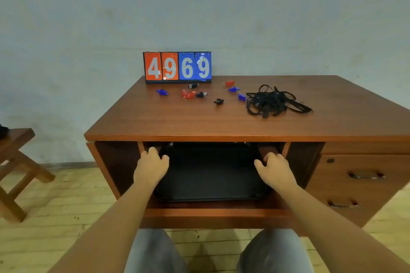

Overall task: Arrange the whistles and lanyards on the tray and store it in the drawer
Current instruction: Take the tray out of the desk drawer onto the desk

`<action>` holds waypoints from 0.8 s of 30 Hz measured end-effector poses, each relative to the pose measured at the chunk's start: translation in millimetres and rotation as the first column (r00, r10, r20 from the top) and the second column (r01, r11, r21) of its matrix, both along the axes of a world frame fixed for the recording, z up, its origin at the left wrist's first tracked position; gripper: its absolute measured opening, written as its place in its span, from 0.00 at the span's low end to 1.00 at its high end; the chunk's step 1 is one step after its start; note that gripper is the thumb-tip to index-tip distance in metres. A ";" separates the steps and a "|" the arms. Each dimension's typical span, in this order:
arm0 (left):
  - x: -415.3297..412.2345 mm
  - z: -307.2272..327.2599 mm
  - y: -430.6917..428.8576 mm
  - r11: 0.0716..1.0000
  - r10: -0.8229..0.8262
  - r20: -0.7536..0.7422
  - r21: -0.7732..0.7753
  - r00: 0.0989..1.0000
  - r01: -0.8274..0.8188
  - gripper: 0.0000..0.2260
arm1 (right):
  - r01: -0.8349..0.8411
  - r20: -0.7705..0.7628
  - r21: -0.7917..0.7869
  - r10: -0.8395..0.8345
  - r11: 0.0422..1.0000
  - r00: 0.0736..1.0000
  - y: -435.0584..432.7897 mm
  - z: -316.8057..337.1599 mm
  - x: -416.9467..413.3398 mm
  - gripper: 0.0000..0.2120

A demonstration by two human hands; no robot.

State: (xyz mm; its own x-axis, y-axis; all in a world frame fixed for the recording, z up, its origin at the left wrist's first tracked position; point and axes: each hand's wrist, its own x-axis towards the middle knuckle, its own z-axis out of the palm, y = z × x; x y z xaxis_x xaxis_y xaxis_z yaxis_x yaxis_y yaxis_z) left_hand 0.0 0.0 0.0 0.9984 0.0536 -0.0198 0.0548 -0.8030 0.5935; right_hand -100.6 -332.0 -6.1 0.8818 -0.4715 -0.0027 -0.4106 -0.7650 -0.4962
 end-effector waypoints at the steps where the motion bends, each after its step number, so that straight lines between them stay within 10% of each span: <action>1: 0.9 -0.5 0.8 1.000 0.012 -0.041 0.007 0.999 -0.012 0.19 | 0.021 -0.021 0.002 -0.021 1.000 1.000 -0.2 -1.6 -0.2 0.19; 24: -12.4 10.5 34.7 0.999 0.049 -0.138 -0.001 0.989 -0.049 0.12 | 0.088 0.041 0.186 -0.097 0.979 0.994 5.7 13.6 -15.2 0.17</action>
State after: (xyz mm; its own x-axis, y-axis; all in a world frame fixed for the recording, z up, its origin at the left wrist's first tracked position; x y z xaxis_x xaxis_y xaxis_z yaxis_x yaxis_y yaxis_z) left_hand -12.4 34.7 10.5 0.9823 0.1020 -0.1574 0.1756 -0.7949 0.5808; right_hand -115.8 -326.3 7.6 0.8354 -0.5469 -0.0539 -0.4468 -0.6188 -0.6461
